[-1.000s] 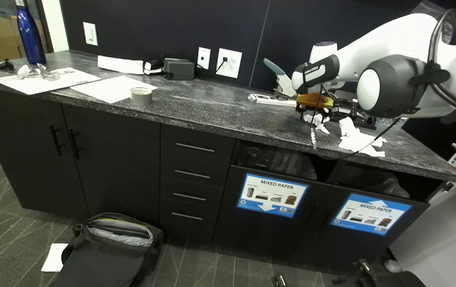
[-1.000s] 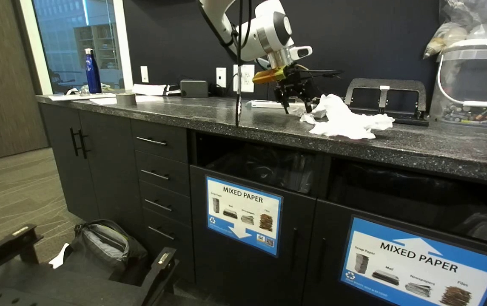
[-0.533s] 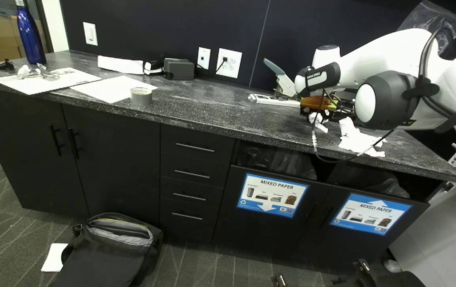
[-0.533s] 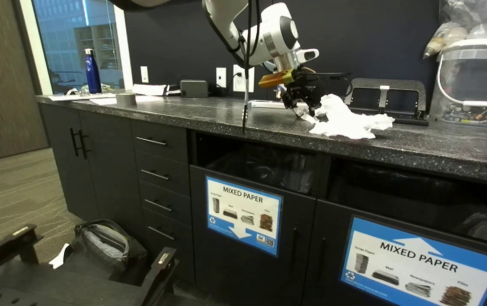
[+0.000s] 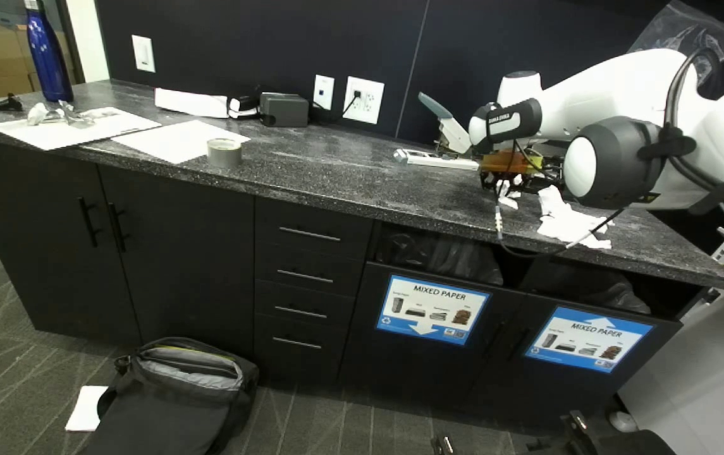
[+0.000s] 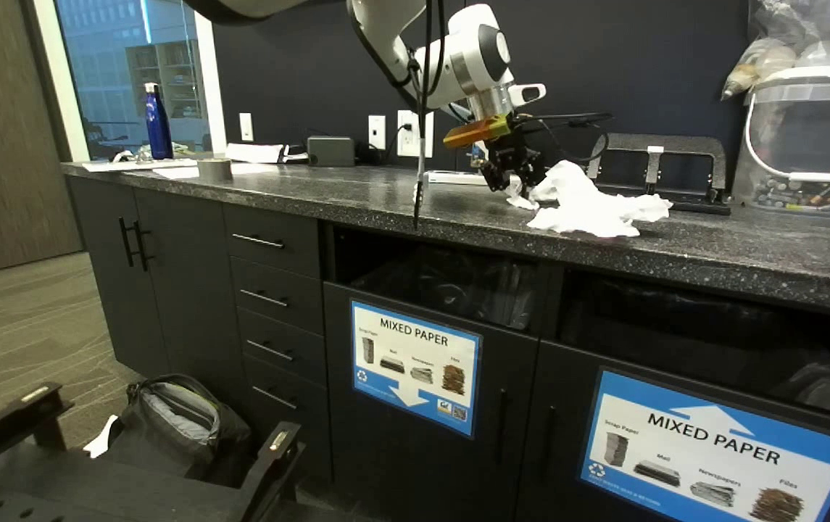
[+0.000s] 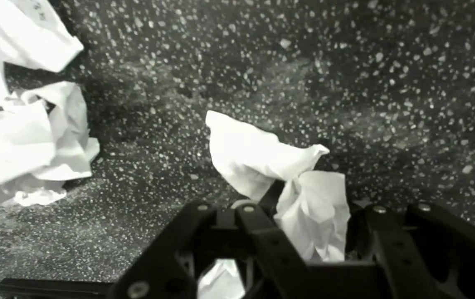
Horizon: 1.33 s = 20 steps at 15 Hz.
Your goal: Put the papers in the bin to the left
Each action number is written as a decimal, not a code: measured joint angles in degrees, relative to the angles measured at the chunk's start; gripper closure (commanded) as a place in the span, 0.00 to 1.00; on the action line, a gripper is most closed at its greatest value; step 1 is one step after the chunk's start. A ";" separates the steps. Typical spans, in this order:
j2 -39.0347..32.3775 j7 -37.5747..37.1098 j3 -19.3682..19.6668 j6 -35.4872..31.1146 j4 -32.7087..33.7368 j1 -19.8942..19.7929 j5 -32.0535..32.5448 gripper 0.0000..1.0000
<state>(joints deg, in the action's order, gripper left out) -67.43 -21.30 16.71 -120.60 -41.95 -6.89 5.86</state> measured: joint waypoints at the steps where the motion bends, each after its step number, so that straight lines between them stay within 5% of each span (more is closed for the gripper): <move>1: 0.15 1.95 -0.54 1.06 0.00 -0.12 -0.01 0.78; 6: 2.48 10.78 -3.23 2.43 -3.89 -0.34 -0.01 0.80; 20: 23.48 25.07 -15.03 7.83 -37.51 0.20 -2.54 0.80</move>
<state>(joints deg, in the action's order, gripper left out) -43.95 3.78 1.68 -112.77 -79.46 -6.69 3.32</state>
